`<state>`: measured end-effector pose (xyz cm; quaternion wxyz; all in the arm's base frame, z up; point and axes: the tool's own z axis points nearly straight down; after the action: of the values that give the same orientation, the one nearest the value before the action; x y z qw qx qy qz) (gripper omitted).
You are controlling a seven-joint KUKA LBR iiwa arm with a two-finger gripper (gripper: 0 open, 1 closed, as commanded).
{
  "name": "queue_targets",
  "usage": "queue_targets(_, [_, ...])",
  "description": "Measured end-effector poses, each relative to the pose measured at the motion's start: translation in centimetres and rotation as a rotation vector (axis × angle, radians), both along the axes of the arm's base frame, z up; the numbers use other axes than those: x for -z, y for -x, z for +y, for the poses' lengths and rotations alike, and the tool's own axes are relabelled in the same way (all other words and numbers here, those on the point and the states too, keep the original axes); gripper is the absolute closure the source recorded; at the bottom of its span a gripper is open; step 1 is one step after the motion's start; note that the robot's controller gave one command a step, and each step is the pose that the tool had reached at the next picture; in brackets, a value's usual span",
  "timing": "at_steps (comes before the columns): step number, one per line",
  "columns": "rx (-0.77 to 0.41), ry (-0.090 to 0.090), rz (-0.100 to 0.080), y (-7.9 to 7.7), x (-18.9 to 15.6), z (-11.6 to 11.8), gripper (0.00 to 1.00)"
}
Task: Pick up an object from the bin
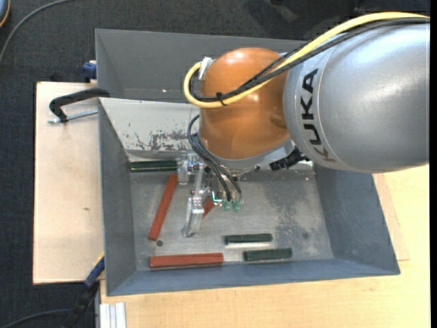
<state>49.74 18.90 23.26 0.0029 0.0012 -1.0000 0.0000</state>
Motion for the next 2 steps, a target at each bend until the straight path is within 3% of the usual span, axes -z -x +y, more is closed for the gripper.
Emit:
queue_targets(1, [-0.309, 0.000, 0.000, -0.6, 14.4, -0.8, 0.00])
queue_targets(2, [-0.439, -0.005, -0.013, -4.3, 16.2, 1.9, 0.00])
